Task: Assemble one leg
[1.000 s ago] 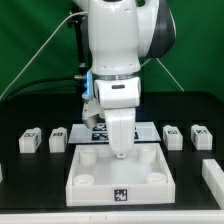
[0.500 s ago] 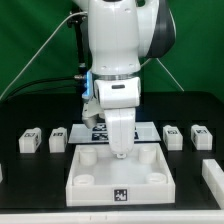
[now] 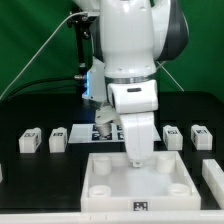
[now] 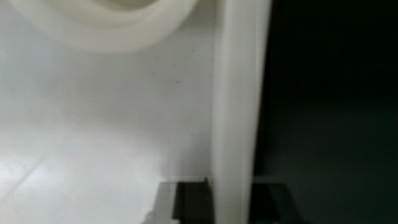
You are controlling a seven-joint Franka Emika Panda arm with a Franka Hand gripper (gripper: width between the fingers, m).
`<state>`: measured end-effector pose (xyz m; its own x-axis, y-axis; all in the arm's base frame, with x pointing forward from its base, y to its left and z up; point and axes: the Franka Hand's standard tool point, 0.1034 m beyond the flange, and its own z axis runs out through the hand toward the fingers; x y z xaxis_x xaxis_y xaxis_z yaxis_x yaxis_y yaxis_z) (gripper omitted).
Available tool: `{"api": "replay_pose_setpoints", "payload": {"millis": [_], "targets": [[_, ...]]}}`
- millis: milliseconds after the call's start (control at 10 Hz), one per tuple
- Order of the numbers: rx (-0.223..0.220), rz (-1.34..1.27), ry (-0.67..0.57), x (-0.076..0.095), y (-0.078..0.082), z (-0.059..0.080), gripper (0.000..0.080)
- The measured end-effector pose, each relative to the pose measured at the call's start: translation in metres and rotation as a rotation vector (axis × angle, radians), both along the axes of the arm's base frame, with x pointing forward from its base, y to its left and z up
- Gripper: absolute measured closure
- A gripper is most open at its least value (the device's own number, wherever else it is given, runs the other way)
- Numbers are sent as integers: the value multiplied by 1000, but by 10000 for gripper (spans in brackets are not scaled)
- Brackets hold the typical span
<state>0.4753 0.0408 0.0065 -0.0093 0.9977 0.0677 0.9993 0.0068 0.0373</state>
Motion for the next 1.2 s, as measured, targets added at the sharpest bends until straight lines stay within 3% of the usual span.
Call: {"api": "replay_pose_setpoints", "payload": {"millis": [300, 900, 1000, 1100, 1200], "targets": [[13, -13, -8, 15, 30, 0, 742], [1, -24, 13, 15, 29, 0, 734], [1, -24, 13, 15, 29, 0, 536], [1, -24, 13, 15, 29, 0, 536], [1, -25, 13, 15, 28, 0, 353]]}}
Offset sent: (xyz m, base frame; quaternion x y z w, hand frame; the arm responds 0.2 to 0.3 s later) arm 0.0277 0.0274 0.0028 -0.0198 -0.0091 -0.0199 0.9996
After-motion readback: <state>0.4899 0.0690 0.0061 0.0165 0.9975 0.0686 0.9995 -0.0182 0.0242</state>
